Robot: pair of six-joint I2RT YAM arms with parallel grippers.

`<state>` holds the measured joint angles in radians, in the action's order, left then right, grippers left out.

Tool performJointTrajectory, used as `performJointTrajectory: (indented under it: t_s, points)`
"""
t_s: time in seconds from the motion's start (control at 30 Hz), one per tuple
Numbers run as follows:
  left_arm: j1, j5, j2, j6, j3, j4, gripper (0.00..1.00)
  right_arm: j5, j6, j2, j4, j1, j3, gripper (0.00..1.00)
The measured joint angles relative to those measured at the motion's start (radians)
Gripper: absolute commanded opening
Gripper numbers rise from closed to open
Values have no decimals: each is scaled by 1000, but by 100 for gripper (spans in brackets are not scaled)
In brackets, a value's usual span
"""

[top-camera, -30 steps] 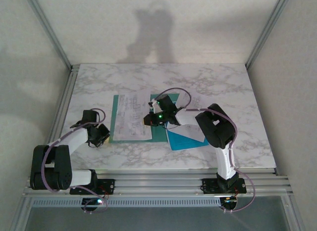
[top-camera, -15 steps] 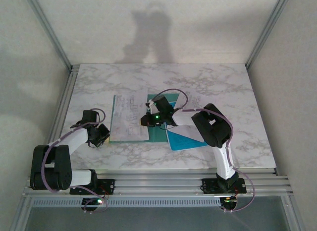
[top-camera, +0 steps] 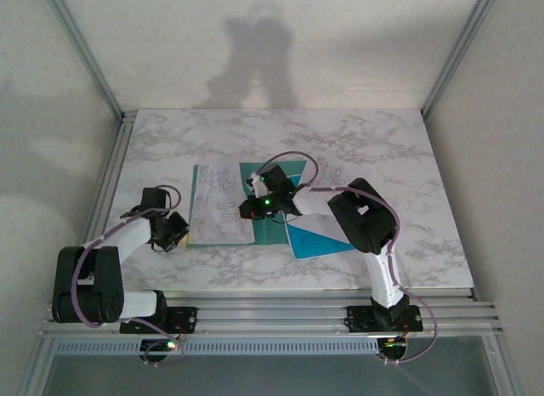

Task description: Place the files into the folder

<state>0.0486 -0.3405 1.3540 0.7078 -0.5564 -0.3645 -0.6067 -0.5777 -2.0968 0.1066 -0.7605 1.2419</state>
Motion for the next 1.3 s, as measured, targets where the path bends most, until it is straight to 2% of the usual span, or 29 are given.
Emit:
performJointTrajectory:
  t_s: [0.97, 1.0, 1.1, 1.17, 1.23, 1.3]
  points:
    - [-6, 4, 18, 19, -18, -16, 0, -23, 25, -27, -167, 5, 90, 0]
    - [-7, 4, 18, 19, -18, -16, 0, -23, 25, -27, -171, 5, 90, 2]
    - [-9, 9, 18, 19, -21, -21, 0, -19, 29, -27, -183, 5, 90, 27]
    - [-13, 16, 15, 19, -24, -26, 0, -8, 26, -26, -197, 5, 90, 39]
    - [-19, 29, 8, 19, -28, -32, 0, 9, 14, -10, -207, 5, 89, 49]
    - [-29, 46, 5, 19, -34, -42, 0, 47, 0, 29, -232, 3, 79, 54]
